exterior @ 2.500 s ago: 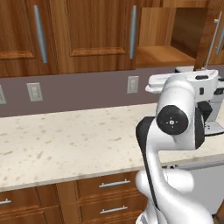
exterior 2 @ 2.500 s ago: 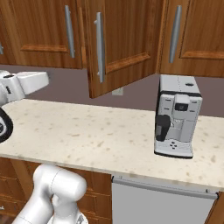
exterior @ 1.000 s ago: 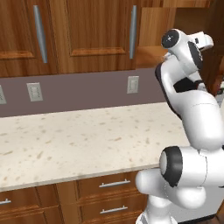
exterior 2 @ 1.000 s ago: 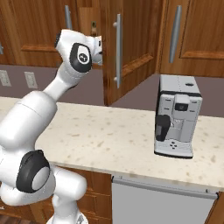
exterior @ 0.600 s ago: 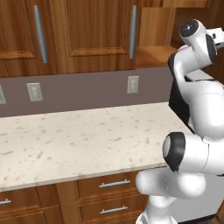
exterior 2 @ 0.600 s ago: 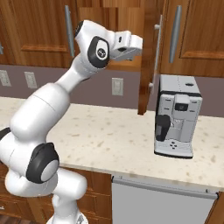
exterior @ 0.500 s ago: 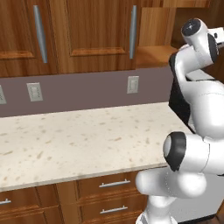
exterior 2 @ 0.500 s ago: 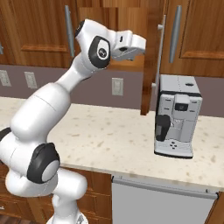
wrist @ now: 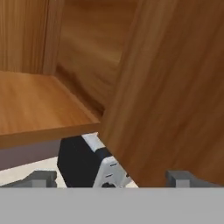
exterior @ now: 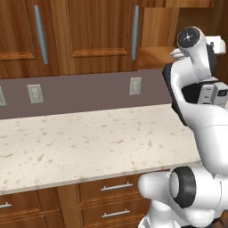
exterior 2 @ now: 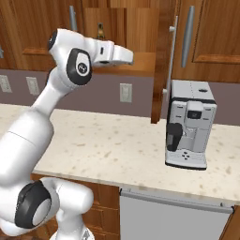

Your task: Open the cabinet directly in front. Then move the beer and the cup to the dining counter with the candle on it.

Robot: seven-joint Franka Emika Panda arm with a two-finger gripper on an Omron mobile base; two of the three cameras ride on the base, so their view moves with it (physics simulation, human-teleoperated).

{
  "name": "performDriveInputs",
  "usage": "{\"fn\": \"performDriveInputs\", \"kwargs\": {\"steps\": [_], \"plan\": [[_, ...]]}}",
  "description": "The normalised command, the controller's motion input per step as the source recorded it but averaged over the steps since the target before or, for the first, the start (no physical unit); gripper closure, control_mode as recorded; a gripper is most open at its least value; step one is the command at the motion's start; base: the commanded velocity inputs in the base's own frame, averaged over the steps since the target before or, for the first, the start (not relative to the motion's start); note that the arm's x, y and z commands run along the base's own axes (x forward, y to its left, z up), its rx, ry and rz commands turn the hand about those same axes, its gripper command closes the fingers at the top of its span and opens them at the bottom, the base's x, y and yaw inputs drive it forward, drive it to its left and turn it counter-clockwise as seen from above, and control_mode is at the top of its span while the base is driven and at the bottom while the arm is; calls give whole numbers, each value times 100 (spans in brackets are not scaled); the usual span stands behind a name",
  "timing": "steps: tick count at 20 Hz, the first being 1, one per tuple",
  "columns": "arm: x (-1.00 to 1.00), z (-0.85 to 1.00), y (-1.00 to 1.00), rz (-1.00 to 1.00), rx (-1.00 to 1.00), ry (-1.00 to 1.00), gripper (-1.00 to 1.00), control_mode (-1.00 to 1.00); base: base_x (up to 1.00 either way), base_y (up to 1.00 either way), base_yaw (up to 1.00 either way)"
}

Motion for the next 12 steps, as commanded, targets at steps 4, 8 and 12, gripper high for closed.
{"fn": "performDriveInputs", "kwargs": {"steps": [4,8,12], "plan": [[-32,-10,100,16,0,-31,-100,-100,0,0,0],[-34,0,100,17,3,-33,-100,-100,0,0,0],[-36,0,100,19,8,-29,-100,-100,0,0,0]]}}
